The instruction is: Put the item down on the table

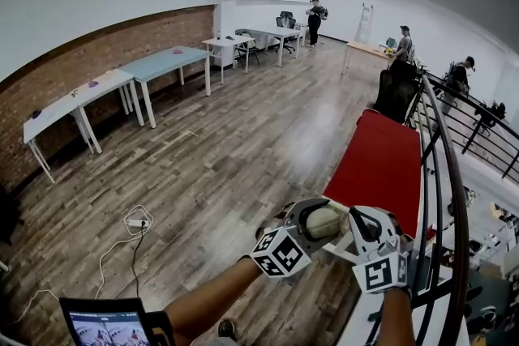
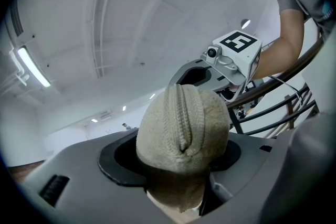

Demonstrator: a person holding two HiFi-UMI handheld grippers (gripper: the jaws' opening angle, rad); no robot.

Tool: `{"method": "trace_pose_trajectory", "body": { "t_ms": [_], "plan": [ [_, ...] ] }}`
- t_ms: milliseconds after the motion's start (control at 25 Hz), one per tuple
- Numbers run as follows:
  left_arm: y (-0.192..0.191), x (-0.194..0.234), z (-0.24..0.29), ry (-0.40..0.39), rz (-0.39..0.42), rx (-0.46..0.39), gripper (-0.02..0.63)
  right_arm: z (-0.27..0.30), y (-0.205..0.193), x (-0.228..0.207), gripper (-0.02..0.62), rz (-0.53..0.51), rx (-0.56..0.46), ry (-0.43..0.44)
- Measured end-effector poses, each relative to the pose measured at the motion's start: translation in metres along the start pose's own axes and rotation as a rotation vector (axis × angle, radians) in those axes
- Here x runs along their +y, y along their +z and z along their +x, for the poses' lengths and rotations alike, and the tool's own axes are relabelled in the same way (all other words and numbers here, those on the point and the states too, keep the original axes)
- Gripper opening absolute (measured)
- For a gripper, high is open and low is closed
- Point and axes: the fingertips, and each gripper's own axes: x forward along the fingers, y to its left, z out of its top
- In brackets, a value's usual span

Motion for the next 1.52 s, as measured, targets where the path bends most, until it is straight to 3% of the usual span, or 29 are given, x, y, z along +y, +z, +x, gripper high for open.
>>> {"method": "trace_pose_trajectory", "body": {
  "t_ms": [320, 520, 720, 1080, 1520],
  "plan": [
    [0.001, 0.027, 0.005, 0.001, 0.015, -0.018, 0.307, 0.018, 0.002, -0.018, 0.006, -0.005, 0.005, -0.027],
    [-0.059, 0.098, -0.011, -0.005, 0.022, -0.028, 0.307, 0.113, 0.016, -0.009, 0.006, -0.005, 0.009, -0.034],
    [-0.085, 0.128, -0.01, 0.003, 0.01, -0.029, 0.307, 0.15, 0.017, -0.006, 0.006, 0.026, -0.015, -0.028],
    [-0.122, 0.172, 0.043, 0.028, -0.009, 0.019, 0.307, 0.21, -0.036, -0.033, 0.006, 0.024, -0.032, 0.024],
    [-0.141, 0.213, 0.128, 0.098, 0.005, 0.072, 0.307, 0.251, -0.11, -0.088, 0.006, 0.023, -0.109, 0.046]
  ]
}}
